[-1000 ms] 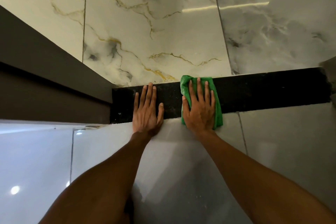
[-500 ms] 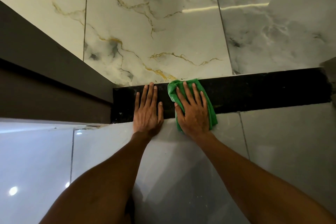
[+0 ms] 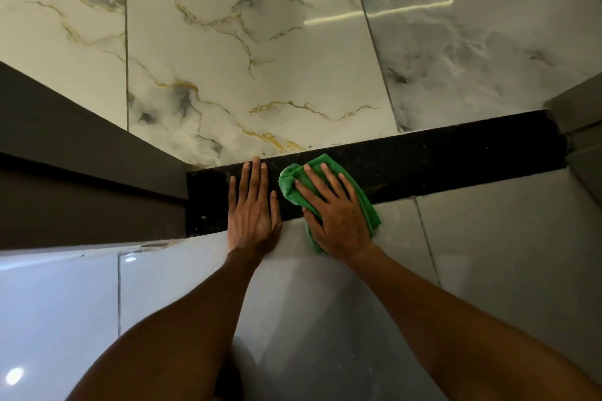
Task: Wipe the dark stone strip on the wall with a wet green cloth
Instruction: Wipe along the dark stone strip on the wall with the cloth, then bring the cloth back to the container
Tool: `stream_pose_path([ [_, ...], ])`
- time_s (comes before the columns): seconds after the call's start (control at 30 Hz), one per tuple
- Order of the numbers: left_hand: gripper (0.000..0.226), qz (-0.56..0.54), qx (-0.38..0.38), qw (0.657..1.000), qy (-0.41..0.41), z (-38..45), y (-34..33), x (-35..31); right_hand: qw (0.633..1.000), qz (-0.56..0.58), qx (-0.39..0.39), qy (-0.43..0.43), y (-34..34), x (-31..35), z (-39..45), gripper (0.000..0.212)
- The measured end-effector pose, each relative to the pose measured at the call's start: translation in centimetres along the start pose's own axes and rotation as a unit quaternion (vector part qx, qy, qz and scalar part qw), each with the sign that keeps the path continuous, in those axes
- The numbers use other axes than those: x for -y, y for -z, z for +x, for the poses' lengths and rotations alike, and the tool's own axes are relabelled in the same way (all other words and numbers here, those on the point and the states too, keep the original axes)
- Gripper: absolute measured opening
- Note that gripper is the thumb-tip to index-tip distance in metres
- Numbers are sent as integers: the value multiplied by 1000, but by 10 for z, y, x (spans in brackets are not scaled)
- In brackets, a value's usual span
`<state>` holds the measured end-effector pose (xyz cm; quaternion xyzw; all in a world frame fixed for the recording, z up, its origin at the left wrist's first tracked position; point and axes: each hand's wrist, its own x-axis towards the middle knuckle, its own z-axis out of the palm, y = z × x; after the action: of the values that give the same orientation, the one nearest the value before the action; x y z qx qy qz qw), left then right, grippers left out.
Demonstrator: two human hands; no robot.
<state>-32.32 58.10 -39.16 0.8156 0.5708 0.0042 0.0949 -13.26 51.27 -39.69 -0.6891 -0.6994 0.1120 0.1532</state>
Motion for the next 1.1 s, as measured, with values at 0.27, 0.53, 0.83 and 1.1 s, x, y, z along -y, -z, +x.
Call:
stream_pose_path([
  [0.27,67,-4,-6,1000,-5,1,0,2,997,35,22,63,17,-10,-7,56],
  [0.53,66,-15,8,1000,-3,1,-2,5,983,162,71,59,41,-26,-39,48],
  [0.83,66,-141,121,982,-15,-23,84,-30,662,490,-17,-567,117,37,-46,33],
  [1.1,67,-159,182,968,-68,-80,204,-98,449,606,-130,-644,241,45,-131,30],
])
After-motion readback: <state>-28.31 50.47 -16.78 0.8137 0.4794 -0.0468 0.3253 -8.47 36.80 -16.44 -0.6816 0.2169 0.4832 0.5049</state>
